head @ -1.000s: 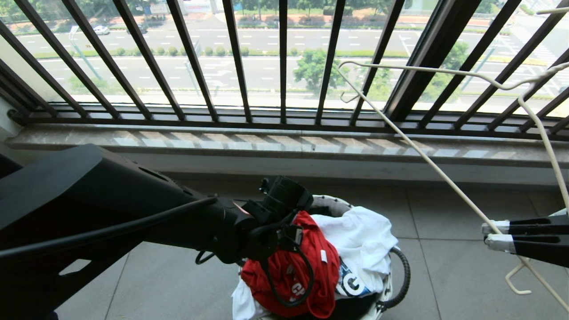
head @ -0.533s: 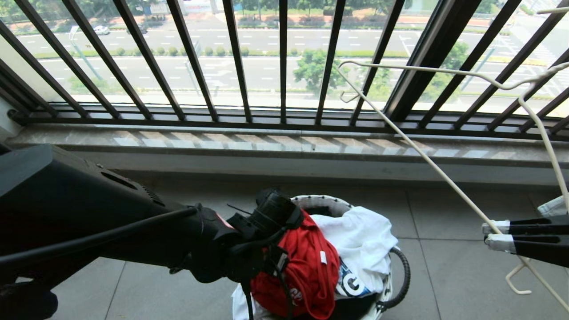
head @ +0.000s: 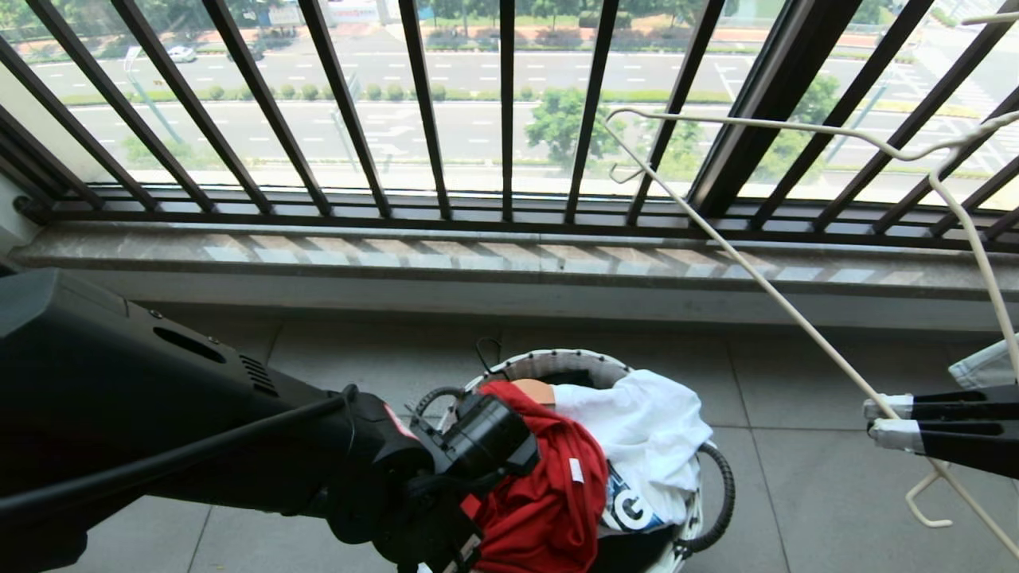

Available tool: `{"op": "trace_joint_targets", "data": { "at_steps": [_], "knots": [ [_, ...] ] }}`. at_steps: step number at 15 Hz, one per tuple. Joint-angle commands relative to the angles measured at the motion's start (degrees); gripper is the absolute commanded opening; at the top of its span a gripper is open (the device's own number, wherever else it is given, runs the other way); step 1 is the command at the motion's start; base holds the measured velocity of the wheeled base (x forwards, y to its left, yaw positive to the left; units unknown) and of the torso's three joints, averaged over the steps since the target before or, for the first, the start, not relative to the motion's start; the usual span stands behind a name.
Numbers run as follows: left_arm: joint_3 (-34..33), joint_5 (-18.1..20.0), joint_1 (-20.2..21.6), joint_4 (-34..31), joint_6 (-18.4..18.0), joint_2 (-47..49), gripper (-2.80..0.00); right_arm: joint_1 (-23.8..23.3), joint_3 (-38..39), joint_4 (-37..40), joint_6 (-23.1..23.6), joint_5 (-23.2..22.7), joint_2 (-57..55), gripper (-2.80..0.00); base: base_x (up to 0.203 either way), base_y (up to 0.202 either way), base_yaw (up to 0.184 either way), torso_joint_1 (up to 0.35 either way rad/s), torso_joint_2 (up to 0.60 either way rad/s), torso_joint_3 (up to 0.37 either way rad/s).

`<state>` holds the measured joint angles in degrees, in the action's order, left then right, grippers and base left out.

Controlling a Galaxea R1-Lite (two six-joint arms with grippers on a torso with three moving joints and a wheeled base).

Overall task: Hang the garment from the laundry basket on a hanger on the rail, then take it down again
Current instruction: Pick up clothes from the basket

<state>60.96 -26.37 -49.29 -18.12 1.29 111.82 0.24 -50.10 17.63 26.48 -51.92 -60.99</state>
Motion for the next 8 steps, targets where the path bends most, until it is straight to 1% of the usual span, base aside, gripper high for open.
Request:
{"op": "trace_joint_targets", "data": {
  "at_steps": [1,4,6,8],
  "knots": [
    [-1.6,-0.2,-0.1,-2.1,-2.7,-1.8,0.0,0.0,0.0,0.1,0.2,-0.3,-0.2,-2.8,0.0,0.0,0.0,0.0,0.0,0.0],
    [-2.4,-0.1,0.1,-7.8,-5.5,-6.0,0.0,0.0,0.0,0.1,0.3,-0.3,-0.2,-2.8,0.0,0.0,0.0,0.0,0.0,0.0],
    [-2.6,-0.2,0.7,-15.1,-8.5,-8.2,0.0,0.0,0.0,0.0,0.3,-0.3,-0.3,-2.8,0.0,0.0,0.0,0.0,0.0,0.0],
    [-2.7,-0.2,1.4,-16.0,-9.3,-9.0,0.0,0.0,0.0,0.1,0.3,-0.3,-0.3,-2.8,0.0,0.0,0.0,0.0,0.0,0.0]
  ]
}}
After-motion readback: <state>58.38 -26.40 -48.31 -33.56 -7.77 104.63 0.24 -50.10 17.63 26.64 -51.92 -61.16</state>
